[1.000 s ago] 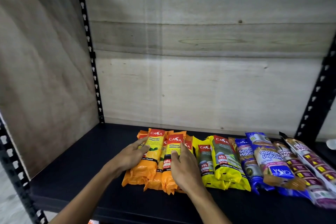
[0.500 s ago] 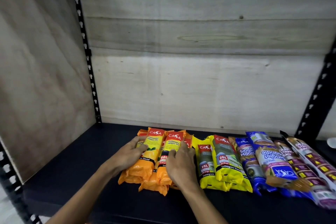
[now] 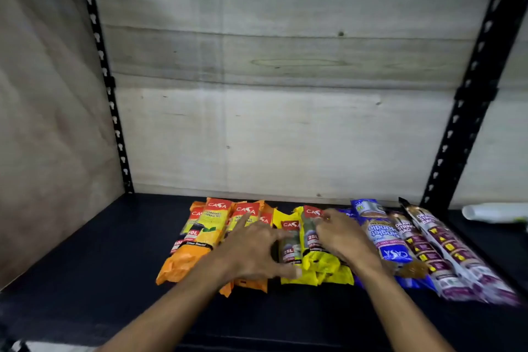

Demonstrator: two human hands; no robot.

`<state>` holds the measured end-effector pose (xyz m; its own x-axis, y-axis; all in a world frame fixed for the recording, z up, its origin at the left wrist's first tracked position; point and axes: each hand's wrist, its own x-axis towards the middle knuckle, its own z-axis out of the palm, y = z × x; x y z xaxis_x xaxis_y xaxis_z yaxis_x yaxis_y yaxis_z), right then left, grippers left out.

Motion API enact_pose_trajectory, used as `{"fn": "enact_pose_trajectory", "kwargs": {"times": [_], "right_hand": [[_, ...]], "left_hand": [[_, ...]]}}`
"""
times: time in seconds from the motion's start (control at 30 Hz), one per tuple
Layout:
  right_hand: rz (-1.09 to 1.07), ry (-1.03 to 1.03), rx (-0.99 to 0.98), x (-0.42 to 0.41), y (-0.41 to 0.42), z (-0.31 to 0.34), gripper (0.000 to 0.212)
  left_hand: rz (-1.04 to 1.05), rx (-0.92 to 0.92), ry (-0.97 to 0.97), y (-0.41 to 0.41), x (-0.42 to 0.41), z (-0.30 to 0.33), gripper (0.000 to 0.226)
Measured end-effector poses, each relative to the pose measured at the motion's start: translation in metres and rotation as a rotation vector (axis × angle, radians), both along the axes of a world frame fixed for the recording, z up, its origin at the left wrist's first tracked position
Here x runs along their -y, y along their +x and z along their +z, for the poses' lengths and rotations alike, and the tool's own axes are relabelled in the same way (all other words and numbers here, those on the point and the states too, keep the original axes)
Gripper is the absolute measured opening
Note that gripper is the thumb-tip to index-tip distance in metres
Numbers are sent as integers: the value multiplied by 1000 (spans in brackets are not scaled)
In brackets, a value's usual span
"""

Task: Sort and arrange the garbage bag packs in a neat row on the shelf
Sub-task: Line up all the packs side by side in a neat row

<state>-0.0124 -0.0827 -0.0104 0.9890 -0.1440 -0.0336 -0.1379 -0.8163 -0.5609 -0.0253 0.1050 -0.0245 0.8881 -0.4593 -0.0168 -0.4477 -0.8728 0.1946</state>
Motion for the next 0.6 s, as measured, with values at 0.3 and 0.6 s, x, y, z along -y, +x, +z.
{"fn": "enact_pose_trajectory", "kwargs": {"times": [0.3,0.6], "right_hand": [[105,4,-54,-2,-5,-10,58],[118,-59,-49,-5,-12,-7,55]], "left_hand": [[2,8,121,5,16,1,68],[17,-53,116,2,4,2,69]]}}
